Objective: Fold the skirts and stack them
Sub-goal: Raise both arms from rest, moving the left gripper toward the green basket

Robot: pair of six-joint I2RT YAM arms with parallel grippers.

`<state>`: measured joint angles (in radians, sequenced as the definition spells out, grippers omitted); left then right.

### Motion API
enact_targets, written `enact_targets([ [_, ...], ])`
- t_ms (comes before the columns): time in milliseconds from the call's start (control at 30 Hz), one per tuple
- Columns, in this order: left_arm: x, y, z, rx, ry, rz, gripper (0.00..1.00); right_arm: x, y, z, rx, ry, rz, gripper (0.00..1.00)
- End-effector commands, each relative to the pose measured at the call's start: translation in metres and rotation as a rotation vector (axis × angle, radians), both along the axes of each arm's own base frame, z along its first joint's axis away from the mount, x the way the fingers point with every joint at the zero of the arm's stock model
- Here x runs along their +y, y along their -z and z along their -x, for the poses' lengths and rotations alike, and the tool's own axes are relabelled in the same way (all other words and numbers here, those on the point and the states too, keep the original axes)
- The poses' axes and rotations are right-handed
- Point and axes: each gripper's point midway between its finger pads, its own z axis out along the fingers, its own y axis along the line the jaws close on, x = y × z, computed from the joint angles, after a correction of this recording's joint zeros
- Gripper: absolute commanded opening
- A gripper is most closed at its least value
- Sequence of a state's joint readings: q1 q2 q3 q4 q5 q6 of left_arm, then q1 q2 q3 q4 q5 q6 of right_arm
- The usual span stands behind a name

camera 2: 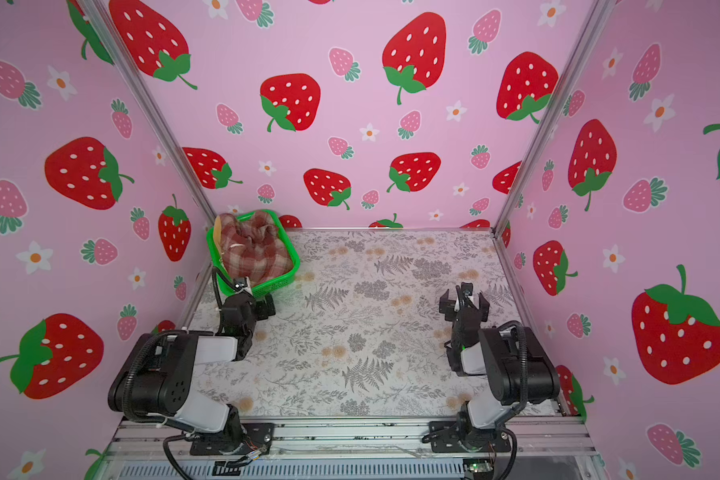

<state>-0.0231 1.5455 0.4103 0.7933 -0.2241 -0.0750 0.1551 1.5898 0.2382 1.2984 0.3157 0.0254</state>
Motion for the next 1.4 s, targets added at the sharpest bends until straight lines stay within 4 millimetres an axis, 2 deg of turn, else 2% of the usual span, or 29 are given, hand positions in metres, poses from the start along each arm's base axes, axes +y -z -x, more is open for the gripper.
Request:
enact_targets([
  [0, 0.0, -0.011, -0.008, -0.027, 0.005, -0.002, 0.99, 0.003, -0.009, -0.002, -0.025, -0.01, 0.004, 1.0],
  [1000, 0.001, -0.01, -0.009, -0.022, 0.009, 0.009, 0.99, 0.003, -0.009, -0.002, -0.027, -0.01, 0.003, 1.0],
  [1100, 0.0, -0.012, -0.007, -0.037, 0.005, 0.001, 0.99, -0.012, -0.013, 0.002, -0.039, 0.095, -0.013, 1.0],
  [1167, -0.001, -0.017, -0.003, -0.057, -0.006, -0.019, 0.99, -0.009, -0.018, 0.006, -0.059, 0.079, -0.008, 1.0],
  [1233, -0.01, -0.024, 0.002, -0.079, 0.044, -0.031, 0.99, -0.007, -0.022, 0.012, -0.083, 0.075, -0.001, 1.0],
  [1300, -0.016, -0.032, 0.006, -0.099, 0.079, -0.039, 0.99, -0.012, -0.03, 0.015, -0.088, 0.14, 0.016, 1.0],
  [1367, -0.018, -0.041, 0.012, -0.107, 0.082, -0.027, 0.99, -0.007, -0.048, 0.024, -0.127, 0.139, 0.037, 1.0],
])
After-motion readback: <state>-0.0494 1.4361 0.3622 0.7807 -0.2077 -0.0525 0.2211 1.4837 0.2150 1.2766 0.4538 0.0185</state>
